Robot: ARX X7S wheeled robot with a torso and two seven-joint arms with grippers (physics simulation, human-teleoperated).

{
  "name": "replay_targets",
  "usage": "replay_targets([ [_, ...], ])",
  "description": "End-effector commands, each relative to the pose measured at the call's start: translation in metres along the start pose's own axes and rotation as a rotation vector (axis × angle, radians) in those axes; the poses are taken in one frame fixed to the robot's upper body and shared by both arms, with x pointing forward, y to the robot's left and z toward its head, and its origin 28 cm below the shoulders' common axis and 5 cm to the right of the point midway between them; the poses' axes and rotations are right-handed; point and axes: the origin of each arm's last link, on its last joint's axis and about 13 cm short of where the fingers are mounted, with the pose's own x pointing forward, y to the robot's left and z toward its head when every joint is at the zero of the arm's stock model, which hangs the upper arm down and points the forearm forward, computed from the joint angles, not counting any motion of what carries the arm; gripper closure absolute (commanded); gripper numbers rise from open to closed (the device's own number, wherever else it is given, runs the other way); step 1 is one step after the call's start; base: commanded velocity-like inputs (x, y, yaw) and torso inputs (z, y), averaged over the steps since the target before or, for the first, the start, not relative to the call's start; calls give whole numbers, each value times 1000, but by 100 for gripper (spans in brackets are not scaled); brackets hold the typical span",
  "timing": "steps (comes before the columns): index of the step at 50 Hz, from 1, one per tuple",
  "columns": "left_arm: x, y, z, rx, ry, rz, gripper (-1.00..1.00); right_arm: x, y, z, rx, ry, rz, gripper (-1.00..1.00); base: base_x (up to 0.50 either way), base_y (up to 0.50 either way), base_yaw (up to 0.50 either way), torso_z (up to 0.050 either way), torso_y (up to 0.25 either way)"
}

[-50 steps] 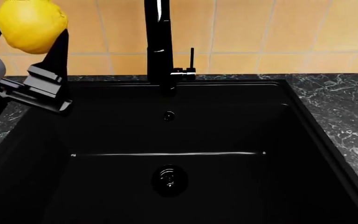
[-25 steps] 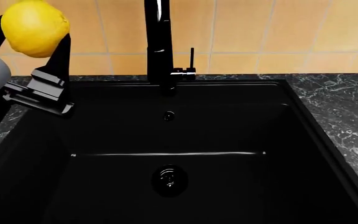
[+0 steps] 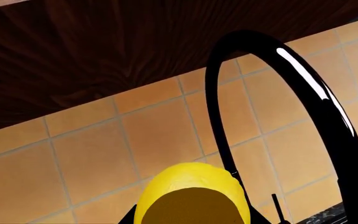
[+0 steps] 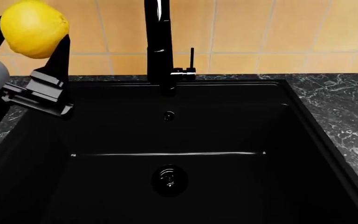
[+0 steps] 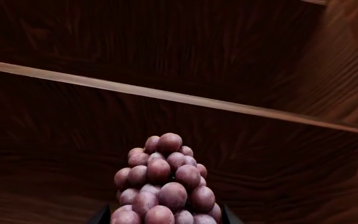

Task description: Pick the lemon, grape from the counter and place them in the cabinet. Then close the cabinet.

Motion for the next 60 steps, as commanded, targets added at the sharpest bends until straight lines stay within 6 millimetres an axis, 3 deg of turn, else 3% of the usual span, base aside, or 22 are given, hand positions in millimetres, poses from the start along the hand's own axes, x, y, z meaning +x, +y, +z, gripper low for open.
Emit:
replay_targets([
  [1,0,1,0,-7,-4,13,100,23,-3,2,-16,0,-60,100,0,0,0,0,0],
  [14,0,1,-1,-8,-5,14,100,27,-1,-2,-28,29,-64,100,0,0,0,1,1],
  [24,2,-3,0,-7,-7,2,100,66,-11,-10,-14,108,-106,100,0,0,0,0,0],
  [27,2,-2,-2,-5,1,7,100,96,-9,-25,8,198,-108,100,0,0,0,0,0],
  [32,2,-2,-4,-4,3,7,100,111,-7,-29,12,252,-115,100,0,0,0,0,2],
  [54,3,-2,-8,-2,12,7,100,118,-12,-49,-33,381,-210,100,0,0,0,0,1],
  [55,4,-2,-8,-2,12,6,100,118,-12,-48,-38,380,-211,-100,0,0,0,0,0],
  [60,3,-2,-9,-3,14,8,100,119,-12,-48,-60,370,-207,-100,0,0,0,0,0],
])
